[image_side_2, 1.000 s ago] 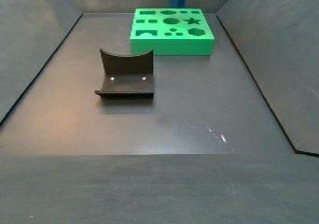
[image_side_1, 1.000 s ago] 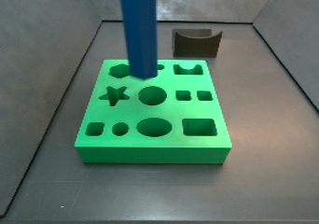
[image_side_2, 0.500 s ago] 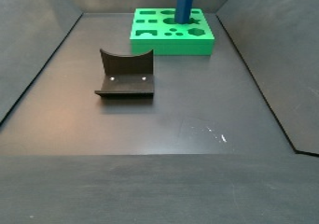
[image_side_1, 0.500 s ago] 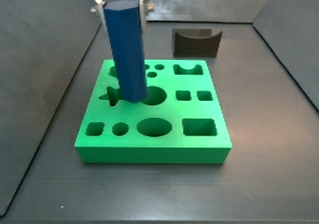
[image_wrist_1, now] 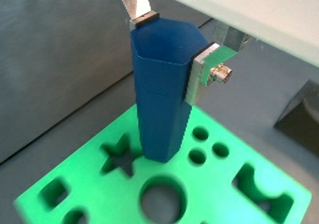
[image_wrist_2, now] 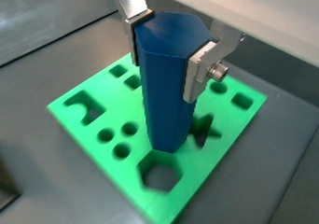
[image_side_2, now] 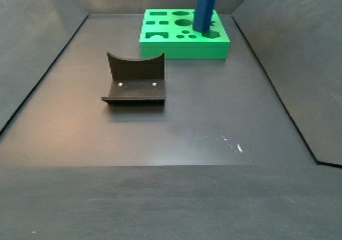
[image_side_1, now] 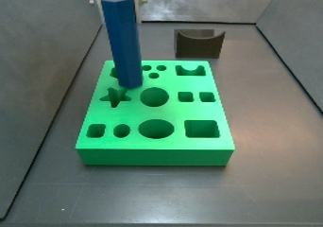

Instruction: Insert the hexagon object.

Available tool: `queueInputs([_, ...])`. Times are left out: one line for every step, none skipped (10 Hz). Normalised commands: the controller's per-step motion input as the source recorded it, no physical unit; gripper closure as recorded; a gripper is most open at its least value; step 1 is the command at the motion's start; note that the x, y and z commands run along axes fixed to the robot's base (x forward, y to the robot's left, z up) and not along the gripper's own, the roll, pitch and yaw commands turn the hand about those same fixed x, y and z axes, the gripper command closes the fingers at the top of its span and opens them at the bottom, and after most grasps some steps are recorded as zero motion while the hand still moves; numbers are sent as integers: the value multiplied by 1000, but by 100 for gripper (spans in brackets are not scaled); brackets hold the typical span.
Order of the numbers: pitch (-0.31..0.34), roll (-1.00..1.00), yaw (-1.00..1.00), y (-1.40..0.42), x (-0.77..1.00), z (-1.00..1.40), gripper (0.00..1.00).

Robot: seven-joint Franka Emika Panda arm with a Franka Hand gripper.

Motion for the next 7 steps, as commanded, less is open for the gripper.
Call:
queueInputs([0, 186, -57, 317, -91, -286, 100])
queueInputs([0, 151, -71, 260, -191, -274, 100])
queueInputs([-19, 51, -140, 126, -500, -246, 100])
queueInputs([-4, 16, -69, 354, -551, -103, 100])
queueInputs([0, 50, 0, 297, -274, -117, 100])
queueInputs([0, 116, 0, 186, -6, -209, 100])
queueInputs([0, 27, -3, 371, -171, 0, 100])
